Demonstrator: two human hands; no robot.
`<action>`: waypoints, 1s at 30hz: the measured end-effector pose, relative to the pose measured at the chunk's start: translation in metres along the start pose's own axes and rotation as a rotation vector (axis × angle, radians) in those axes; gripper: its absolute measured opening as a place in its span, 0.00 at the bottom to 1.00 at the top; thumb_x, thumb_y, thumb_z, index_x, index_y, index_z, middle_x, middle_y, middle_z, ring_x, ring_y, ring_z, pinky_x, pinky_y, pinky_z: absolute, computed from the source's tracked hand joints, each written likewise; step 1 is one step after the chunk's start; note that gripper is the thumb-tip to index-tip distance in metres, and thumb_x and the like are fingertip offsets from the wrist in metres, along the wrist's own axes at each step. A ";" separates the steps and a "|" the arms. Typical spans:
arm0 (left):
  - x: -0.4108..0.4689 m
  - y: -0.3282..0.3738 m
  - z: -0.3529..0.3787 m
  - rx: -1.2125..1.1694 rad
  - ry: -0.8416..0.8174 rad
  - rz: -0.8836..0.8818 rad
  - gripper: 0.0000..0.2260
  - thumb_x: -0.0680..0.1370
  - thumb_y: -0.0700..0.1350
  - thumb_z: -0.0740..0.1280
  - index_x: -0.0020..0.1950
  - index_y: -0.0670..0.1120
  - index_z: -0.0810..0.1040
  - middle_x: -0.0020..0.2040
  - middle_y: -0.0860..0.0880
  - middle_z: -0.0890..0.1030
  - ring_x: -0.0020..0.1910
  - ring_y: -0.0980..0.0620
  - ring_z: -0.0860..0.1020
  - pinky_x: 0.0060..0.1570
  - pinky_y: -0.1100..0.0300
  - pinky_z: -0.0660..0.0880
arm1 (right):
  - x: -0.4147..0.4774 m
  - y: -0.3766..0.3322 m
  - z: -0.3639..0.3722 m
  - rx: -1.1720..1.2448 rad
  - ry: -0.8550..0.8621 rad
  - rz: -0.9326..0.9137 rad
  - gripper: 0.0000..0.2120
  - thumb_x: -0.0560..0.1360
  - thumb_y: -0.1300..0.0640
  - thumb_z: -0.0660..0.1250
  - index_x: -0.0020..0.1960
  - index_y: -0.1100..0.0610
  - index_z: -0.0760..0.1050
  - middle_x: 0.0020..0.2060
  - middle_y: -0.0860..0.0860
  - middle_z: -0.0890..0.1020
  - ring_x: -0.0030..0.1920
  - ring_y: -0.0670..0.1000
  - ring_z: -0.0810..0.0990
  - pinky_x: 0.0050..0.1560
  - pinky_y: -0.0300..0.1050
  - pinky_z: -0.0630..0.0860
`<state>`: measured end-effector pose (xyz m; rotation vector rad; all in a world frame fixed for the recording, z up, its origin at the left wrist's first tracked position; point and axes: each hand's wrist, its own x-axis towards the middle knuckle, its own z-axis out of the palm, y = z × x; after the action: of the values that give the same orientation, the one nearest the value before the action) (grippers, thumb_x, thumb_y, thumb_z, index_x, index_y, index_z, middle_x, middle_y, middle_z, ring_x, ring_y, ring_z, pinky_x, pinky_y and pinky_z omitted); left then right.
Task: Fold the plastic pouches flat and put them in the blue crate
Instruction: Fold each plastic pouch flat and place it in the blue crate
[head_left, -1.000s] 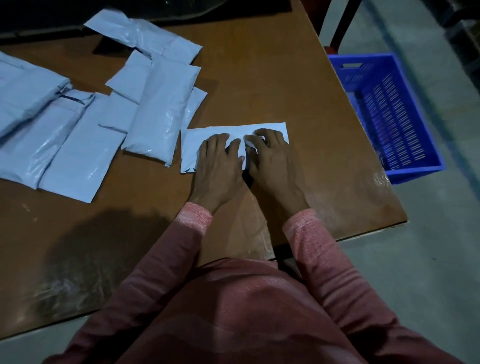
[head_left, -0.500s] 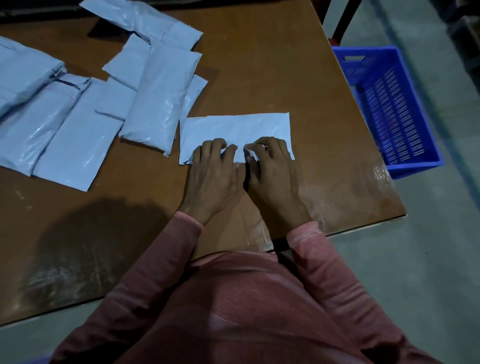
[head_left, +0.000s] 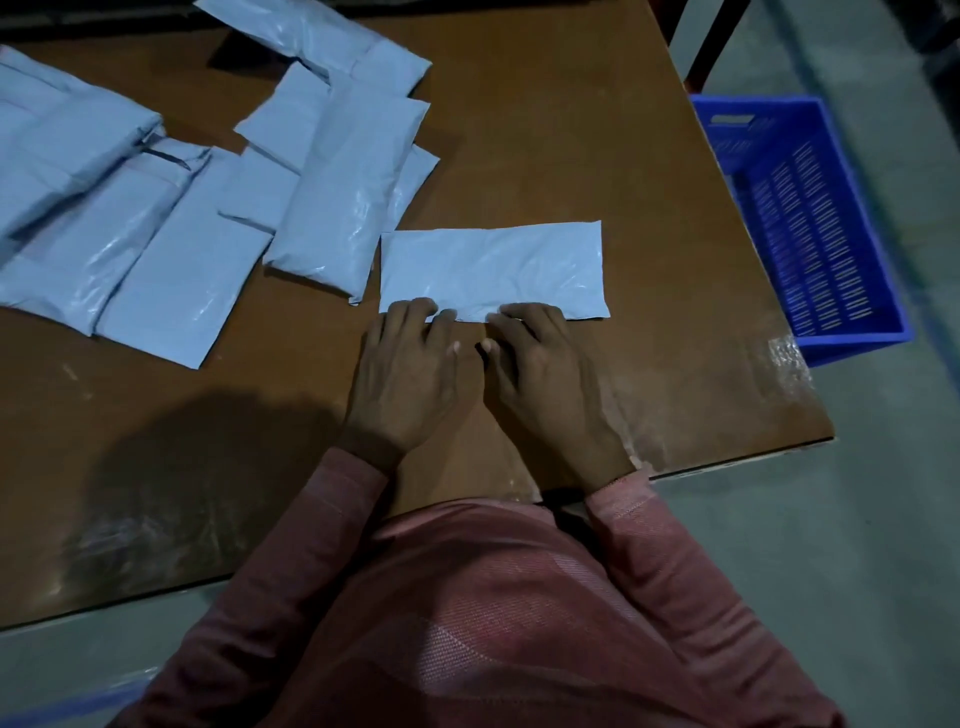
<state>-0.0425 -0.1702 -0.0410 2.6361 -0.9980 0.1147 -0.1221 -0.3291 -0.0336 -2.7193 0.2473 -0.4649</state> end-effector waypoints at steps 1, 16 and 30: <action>-0.001 -0.001 0.000 0.000 -0.022 0.002 0.21 0.83 0.50 0.54 0.67 0.41 0.77 0.63 0.39 0.77 0.62 0.40 0.75 0.60 0.42 0.73 | 0.002 0.001 0.001 -0.008 -0.007 0.005 0.13 0.81 0.52 0.65 0.59 0.57 0.81 0.57 0.52 0.81 0.59 0.52 0.76 0.52 0.44 0.75; 0.034 -0.031 0.017 -0.079 -0.041 -0.018 0.29 0.87 0.55 0.42 0.82 0.40 0.59 0.83 0.40 0.57 0.83 0.40 0.53 0.81 0.44 0.51 | 0.059 0.002 0.037 -0.078 -0.043 0.012 0.20 0.83 0.51 0.61 0.72 0.55 0.74 0.73 0.57 0.73 0.76 0.60 0.67 0.77 0.58 0.61; 0.032 -0.021 0.018 -0.035 -0.019 -0.131 0.28 0.86 0.51 0.45 0.83 0.39 0.51 0.84 0.40 0.52 0.84 0.43 0.48 0.82 0.48 0.50 | 0.069 -0.008 0.044 -0.135 -0.179 -0.034 0.23 0.86 0.47 0.50 0.80 0.47 0.60 0.81 0.51 0.60 0.81 0.54 0.54 0.80 0.58 0.51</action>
<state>-0.0057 -0.1815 -0.0579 2.6662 -0.8228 0.0420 -0.0416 -0.3236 -0.0491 -2.8787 0.1908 -0.2183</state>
